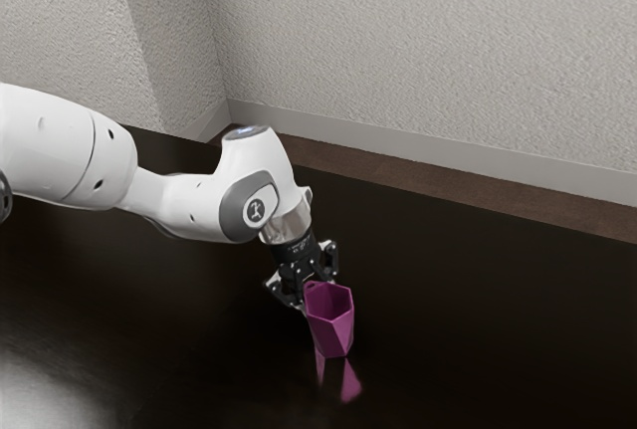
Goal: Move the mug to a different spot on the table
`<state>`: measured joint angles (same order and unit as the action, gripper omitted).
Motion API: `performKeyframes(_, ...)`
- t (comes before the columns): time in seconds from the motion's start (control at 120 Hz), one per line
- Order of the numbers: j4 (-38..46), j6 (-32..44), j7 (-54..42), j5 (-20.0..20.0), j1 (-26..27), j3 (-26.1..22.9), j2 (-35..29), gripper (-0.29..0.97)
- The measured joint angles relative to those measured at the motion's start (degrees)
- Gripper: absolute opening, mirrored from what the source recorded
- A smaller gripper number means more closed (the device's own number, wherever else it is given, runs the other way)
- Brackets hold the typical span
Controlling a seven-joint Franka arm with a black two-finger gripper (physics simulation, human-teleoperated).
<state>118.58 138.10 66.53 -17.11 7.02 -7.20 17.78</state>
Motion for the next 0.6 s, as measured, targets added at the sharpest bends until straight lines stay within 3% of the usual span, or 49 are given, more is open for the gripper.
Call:
performKeyframes(0.358, -0.29, -2.23, 0.41, -0.10, 0.01, -0.07, -0.64, 0.09)
performKeyframes(0.6, -0.90, -8.64, -0.40, -6.95, -0.12, 0.34, -2.49, 0.04)
